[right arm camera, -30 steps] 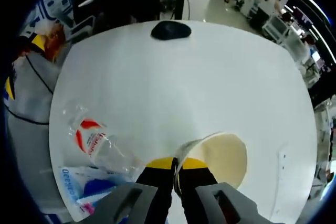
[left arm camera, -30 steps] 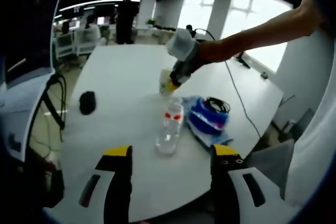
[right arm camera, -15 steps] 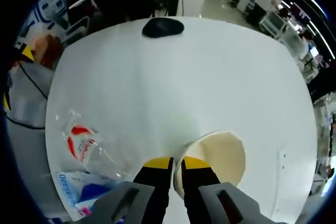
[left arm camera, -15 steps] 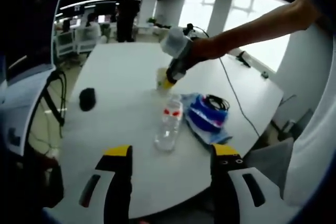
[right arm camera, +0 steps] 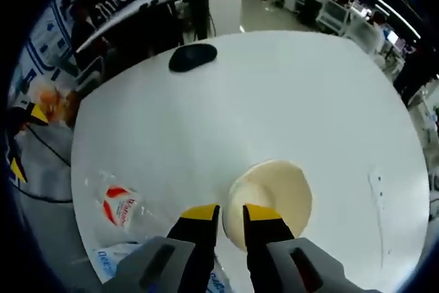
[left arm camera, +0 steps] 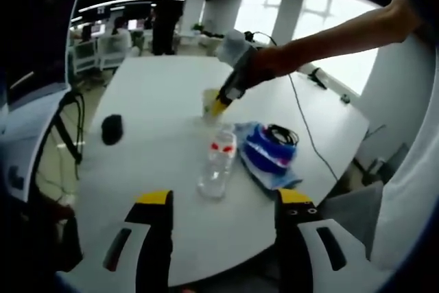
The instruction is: Arrange the tabletop items into an orderly group along one side of the table until the central work area is clear of visible clutter.
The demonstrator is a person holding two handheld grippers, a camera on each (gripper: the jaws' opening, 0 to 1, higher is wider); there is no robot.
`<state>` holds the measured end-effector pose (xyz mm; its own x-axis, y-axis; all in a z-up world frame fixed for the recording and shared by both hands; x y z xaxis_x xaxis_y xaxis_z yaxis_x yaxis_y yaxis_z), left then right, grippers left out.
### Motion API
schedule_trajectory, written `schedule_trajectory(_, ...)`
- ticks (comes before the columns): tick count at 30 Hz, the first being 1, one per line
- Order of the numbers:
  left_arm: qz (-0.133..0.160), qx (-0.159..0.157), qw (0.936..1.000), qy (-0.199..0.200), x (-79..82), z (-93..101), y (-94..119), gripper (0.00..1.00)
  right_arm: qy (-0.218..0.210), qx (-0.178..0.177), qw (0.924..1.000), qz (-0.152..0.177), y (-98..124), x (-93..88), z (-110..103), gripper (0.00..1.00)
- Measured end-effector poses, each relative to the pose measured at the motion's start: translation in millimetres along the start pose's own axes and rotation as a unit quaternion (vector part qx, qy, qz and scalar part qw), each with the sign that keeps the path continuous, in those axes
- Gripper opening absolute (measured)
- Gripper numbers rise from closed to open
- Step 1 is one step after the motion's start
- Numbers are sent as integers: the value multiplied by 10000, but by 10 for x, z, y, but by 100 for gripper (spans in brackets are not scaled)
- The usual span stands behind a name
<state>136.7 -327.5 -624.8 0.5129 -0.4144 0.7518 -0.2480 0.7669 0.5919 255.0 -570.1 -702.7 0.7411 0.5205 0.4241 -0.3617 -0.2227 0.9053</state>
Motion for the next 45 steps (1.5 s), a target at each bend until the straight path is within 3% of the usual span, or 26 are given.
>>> schedule_trajectory(11,-23,-71,10000,-50,-25,77,-24,59,-45,-160,9993,336,121,88,169,13)
schedule_trajectory(17,5,-107,9999,-92,-8,156,-35,59,-319,-214,9967,720,341,197,157,14)
schedule_trajectory(27,-24,-252,9995,-191,-29,329,-35,58,-790,-88,9892,1230,527,150,118,15)
schedule_trajectory(34,-93,-324,9991,-249,-69,407,-42,58,-1108,-40,9822,1519,684,-100,2,15)
schedule_trajectory(38,-99,-375,9990,-236,-67,485,-64,58,-1601,-34,9713,1760,785,-327,-101,14)
schedule_trajectory(45,-118,-446,9985,-281,-53,524,-107,57,-2056,-37,9610,1849,907,-764,-264,14)
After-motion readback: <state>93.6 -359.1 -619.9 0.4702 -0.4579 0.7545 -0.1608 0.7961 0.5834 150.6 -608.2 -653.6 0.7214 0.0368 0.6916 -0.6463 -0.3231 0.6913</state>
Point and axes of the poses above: the point that each gripper's makers call its tool centre point, and the gripper's own axes: y roughly backward along the fingers, z roughly to its right, x roughly out of its top, the point moved 2 cm from there along y, roughly backward along the fingers, and after that the axes turned 5 degrees about y, right-handed, at the moved point
